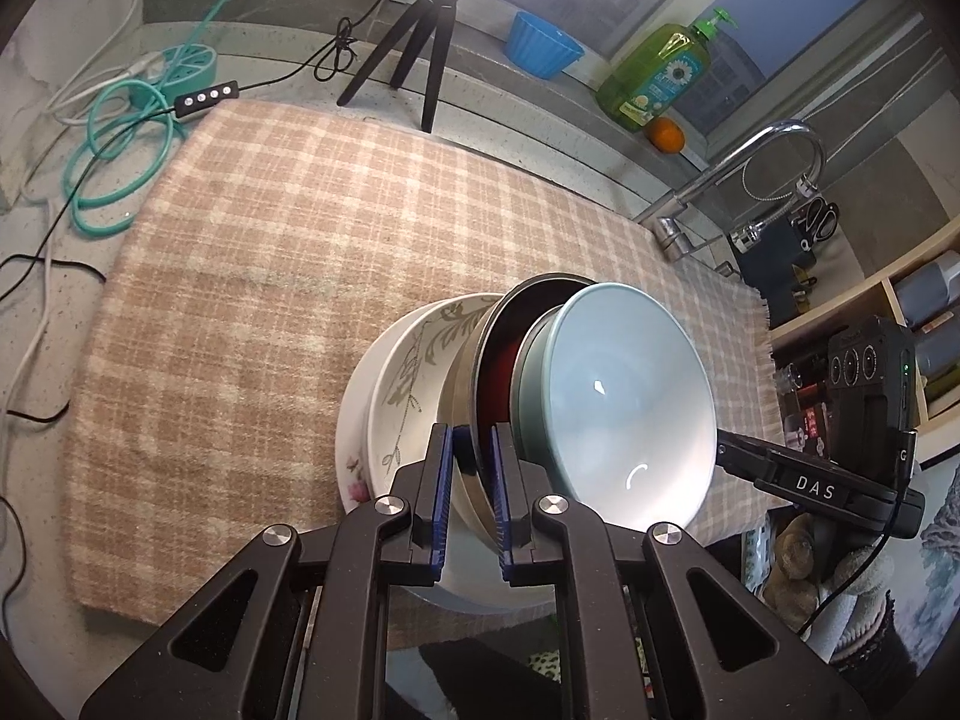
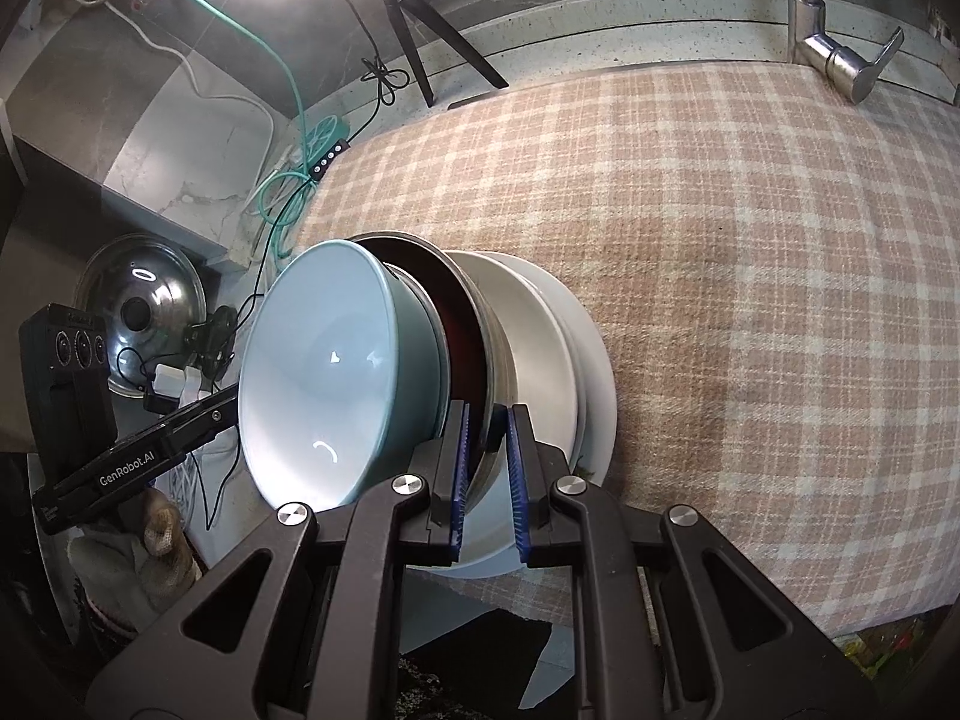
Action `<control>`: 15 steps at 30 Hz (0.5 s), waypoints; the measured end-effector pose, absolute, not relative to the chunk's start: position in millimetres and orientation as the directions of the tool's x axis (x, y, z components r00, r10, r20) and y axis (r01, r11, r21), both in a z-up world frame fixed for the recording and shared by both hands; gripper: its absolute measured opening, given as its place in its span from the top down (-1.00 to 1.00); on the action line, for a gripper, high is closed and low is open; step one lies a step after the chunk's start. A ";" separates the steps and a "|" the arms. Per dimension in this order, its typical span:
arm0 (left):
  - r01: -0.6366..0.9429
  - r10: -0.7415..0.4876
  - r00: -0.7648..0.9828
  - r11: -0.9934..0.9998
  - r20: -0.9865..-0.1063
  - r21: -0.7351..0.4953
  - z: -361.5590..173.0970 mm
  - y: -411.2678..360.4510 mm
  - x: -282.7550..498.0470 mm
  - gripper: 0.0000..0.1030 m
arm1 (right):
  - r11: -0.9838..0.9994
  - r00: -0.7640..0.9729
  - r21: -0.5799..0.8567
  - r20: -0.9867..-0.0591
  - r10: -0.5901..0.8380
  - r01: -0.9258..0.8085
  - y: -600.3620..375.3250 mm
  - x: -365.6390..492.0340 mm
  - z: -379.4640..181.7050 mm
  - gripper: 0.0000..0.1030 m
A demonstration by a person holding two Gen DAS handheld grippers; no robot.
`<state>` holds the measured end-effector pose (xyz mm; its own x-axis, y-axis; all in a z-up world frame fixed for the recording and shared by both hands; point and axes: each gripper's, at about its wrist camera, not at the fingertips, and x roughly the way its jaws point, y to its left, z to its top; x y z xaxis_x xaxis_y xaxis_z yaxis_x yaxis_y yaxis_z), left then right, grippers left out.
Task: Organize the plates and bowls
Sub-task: 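Lower the bowl stack onto the grey-leaf plate and open both grippers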
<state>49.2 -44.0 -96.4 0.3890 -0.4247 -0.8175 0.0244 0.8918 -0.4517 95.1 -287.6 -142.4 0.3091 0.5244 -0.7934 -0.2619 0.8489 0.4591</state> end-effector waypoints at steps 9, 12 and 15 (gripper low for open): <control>0.019 -0.418 0.387 0.895 -0.822 -0.446 -98.9 -42.7 48.9 0.80 | 0.853 0.316 0.447 -0.796 0.516 -0.268 -284.6 97.6 -143.0 0.76; 0.015 -0.417 0.386 0.895 -0.823 -0.446 -100.0 -42.1 49.6 0.80 | 0.855 0.320 0.443 -0.796 0.514 -0.269 -284.0 97.7 -142.5 0.76; 0.014 -0.416 0.380 0.896 -0.826 -0.444 -101.3 -42.5 48.9 0.81 | 0.856 0.324 0.440 -0.796 0.512 -0.272 -283.8 96.5 -141.5 0.76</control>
<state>48.9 -42.5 -101.2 0.3802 -0.4157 -0.8262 0.0144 0.8958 -0.4441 96.5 -283.8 -141.5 0.3244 0.5116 -0.7956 -0.2720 0.8560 0.4396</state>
